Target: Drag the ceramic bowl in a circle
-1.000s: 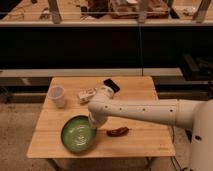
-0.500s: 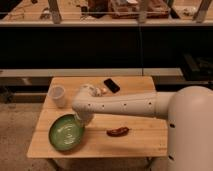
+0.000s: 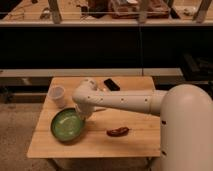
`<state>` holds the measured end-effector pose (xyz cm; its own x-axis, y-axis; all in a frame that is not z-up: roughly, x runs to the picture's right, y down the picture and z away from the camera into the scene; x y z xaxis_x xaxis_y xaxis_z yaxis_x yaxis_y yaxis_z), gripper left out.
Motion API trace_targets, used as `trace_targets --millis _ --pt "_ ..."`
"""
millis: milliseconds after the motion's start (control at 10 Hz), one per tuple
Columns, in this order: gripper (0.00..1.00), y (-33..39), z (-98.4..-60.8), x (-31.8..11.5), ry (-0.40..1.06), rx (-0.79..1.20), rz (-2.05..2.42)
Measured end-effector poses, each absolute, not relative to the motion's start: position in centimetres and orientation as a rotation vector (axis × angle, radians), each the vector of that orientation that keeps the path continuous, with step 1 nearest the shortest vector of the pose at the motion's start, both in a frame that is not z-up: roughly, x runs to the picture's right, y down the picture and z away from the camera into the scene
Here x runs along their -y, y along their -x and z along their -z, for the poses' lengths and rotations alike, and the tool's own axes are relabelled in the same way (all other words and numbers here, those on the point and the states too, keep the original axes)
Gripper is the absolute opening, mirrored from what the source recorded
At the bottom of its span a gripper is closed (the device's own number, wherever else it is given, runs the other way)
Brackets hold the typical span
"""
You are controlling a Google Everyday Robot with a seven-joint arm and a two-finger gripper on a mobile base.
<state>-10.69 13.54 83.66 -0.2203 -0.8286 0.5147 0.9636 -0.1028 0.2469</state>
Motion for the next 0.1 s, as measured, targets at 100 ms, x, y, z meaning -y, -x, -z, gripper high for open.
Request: trace_targets --millis 100 --pt "0.00 9.86 -84.60 -12.47 0.292 0.618 1.661"
